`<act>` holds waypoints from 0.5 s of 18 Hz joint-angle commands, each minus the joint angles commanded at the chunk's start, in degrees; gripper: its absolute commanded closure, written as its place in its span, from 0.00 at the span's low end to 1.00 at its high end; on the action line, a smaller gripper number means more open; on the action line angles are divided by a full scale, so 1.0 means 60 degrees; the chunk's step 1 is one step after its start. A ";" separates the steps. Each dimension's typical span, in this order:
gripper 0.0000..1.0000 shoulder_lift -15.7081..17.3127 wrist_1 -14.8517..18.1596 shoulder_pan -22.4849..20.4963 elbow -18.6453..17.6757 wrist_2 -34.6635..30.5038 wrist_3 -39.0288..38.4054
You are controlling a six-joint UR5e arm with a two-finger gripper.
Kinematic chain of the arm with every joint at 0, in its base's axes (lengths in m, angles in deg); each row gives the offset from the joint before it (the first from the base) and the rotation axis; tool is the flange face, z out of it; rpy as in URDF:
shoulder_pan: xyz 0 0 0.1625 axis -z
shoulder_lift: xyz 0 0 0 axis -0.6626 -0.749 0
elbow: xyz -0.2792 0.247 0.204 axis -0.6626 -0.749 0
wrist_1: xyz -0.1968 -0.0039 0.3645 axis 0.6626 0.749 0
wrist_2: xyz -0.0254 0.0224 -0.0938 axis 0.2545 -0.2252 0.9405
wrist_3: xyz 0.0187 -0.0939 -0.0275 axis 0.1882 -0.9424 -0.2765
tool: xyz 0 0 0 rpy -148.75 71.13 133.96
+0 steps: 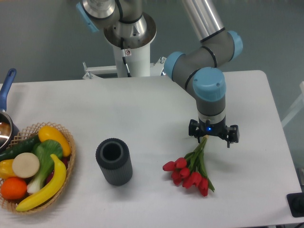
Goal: Pick up the flowers from the table
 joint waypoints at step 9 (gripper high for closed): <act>0.00 -0.0088 -0.0029 0.0044 -0.0029 0.0015 -0.0015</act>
